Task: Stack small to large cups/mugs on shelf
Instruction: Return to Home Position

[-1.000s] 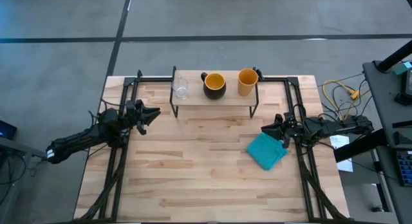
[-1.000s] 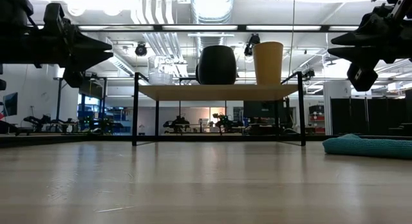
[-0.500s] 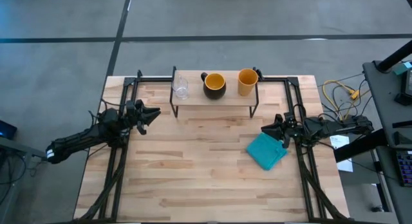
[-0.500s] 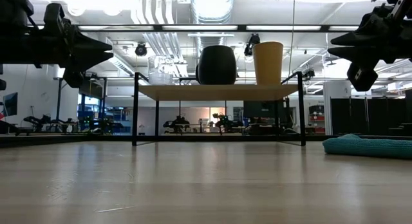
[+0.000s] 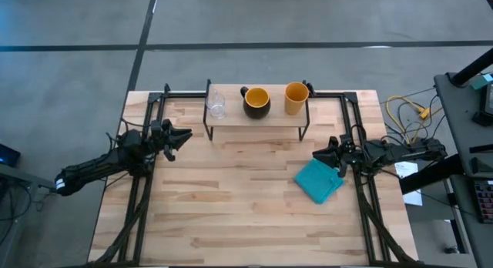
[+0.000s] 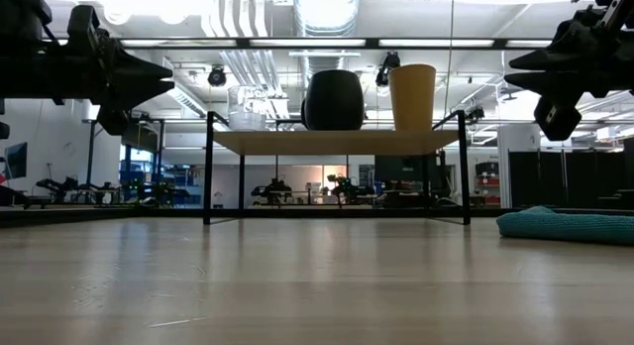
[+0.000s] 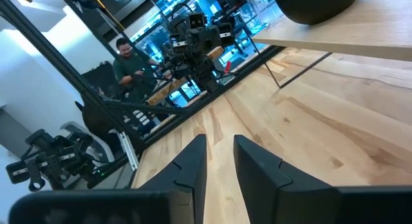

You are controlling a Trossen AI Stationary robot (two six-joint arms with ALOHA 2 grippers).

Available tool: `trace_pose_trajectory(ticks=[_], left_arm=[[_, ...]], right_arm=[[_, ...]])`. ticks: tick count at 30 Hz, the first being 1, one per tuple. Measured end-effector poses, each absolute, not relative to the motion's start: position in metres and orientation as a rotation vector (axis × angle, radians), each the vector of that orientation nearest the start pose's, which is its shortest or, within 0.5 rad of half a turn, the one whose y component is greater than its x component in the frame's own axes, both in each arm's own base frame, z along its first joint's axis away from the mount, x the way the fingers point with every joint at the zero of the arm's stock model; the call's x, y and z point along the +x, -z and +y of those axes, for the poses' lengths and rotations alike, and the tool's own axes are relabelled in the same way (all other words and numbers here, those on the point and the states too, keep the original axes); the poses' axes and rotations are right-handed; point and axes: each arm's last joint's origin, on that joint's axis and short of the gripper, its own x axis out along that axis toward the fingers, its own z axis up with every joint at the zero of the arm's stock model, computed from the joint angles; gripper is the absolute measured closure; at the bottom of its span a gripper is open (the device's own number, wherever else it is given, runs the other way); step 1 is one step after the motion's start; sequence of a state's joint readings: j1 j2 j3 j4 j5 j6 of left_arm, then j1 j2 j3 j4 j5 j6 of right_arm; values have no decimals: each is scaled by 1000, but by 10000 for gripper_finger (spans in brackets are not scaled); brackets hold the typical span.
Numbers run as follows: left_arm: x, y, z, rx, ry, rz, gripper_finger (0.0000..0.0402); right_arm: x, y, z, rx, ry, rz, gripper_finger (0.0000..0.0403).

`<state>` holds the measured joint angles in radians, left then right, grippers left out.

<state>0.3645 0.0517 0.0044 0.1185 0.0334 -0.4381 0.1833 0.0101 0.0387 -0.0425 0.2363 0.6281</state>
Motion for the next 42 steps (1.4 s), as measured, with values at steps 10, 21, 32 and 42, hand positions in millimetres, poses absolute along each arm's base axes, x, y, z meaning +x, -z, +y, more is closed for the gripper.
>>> trace_pose_trajectory(ticks=[10, 21, 32, 42], left_arm=[[94, -172, 35, -420, -310, -142, 313], [94, -172, 35, -420, -310, -142, 313], [94, -172, 35, -420, -309, -143, 313], [94, -172, 35, -420, -310, -142, 313]], right_arm=[[95, -172, 11, 625, 56, -4, 328], [95, -172, 11, 625, 56, -4, 330], [95, -172, 11, 625, 56, -4, 325], [95, -172, 11, 625, 55, -4, 332]])
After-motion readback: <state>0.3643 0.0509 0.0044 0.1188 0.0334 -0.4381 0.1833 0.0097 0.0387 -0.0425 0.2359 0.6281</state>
